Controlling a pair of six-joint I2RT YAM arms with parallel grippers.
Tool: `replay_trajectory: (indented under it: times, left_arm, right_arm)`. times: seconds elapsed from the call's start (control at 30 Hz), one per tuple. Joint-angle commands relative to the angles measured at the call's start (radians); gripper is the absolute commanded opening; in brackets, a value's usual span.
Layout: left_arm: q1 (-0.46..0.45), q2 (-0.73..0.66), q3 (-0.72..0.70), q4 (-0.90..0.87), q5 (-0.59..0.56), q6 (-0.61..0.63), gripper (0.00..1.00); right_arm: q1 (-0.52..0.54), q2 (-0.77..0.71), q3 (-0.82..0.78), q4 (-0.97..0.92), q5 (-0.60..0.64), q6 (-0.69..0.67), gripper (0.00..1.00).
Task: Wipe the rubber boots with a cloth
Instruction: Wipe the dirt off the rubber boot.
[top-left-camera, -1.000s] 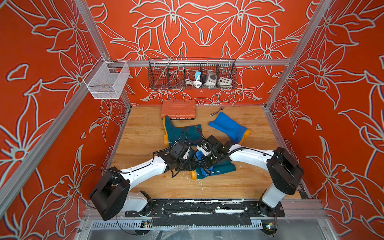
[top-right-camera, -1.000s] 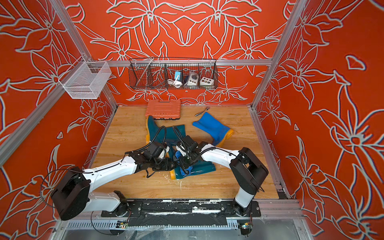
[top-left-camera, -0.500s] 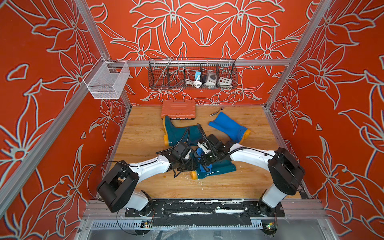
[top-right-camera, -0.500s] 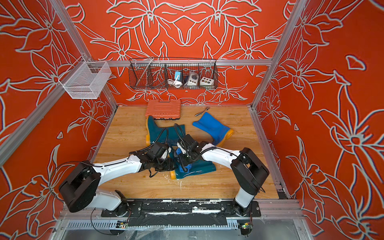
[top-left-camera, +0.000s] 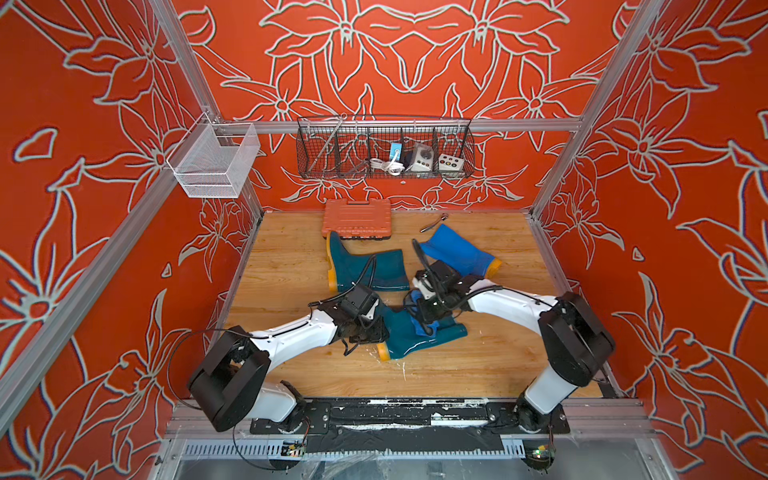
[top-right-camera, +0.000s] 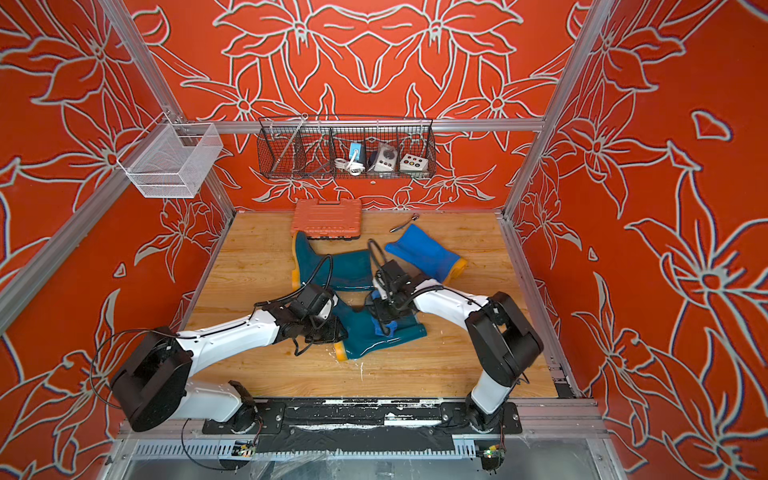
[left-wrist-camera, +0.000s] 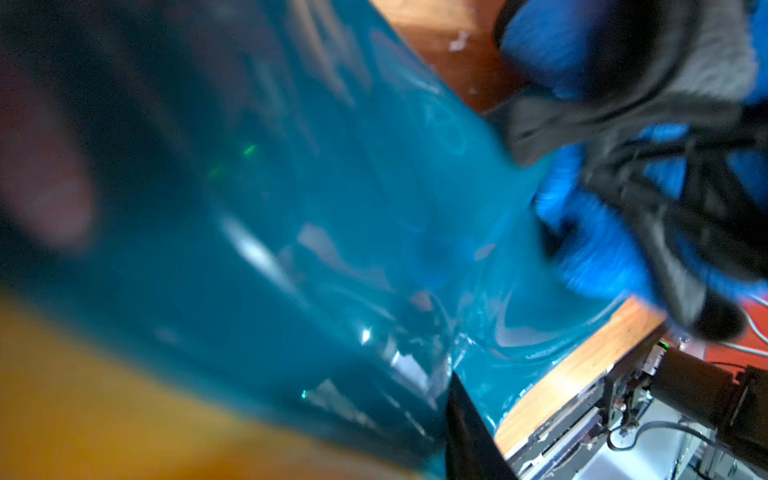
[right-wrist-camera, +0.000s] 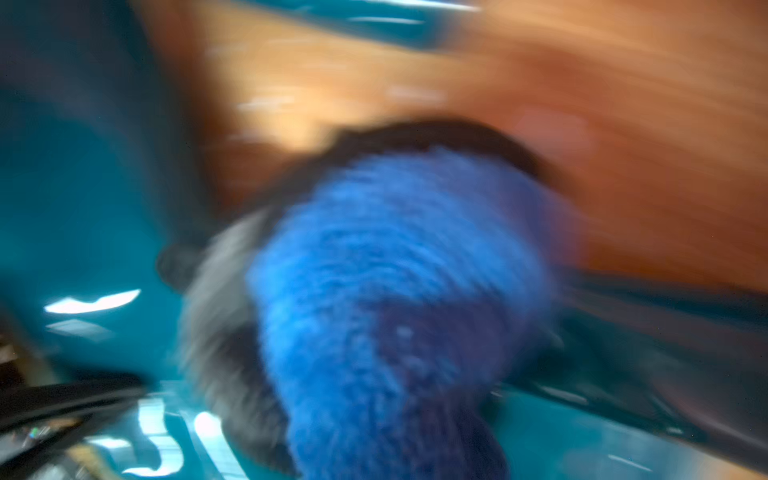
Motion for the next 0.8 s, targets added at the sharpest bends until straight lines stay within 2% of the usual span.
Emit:
replay_trajectory:
  times: [0.0, 0.13, 0.27, 0.33, 0.43, 0.63, 0.7, 0.77]
  left_arm:
    - [-0.003, -0.054, -0.002, -0.169, -0.049, 0.001, 0.26]
    - [-0.002, -0.086, 0.023, -0.25, -0.067, 0.015, 0.27]
    - [-0.002, -0.132, 0.002, -0.262, -0.075, 0.019, 0.46]
    - [0.0, -0.161, -0.011, -0.257, -0.077, 0.021, 0.51]
    - [0.001, -0.19, -0.03, -0.238, -0.079, 0.032, 0.54]
    - [0.001, -0.173, -0.042, -0.177, -0.051, 0.032, 0.51]
    - [0.001, -0.165, -0.05, -0.156, -0.051, 0.023, 0.48]
    - [0.001, -0.158, -0.053, -0.146, -0.045, 0.02, 0.46]
  right_arm:
    - [0.073, 0.055, 0.046, 0.126, -0.101, 0.062, 0.0]
    - [0.002, 0.076, 0.007, 0.077, -0.062, 0.032, 0.0]
    - [-0.156, 0.015, -0.122, 0.061, -0.088, 0.033, 0.0]
    - [-0.194, -0.029, -0.15, 0.015, -0.046, -0.001, 0.0]
    - [-0.161, -0.063, -0.135, -0.009, -0.017, -0.019, 0.0]
    - [0.103, 0.024, 0.085, 0.022, -0.005, 0.018, 0.0]
    - [0.132, 0.062, 0.141, 0.047, -0.022, 0.002, 0.0]
    - [0.113, 0.086, 0.161, 0.036, 0.002, -0.025, 0.0]
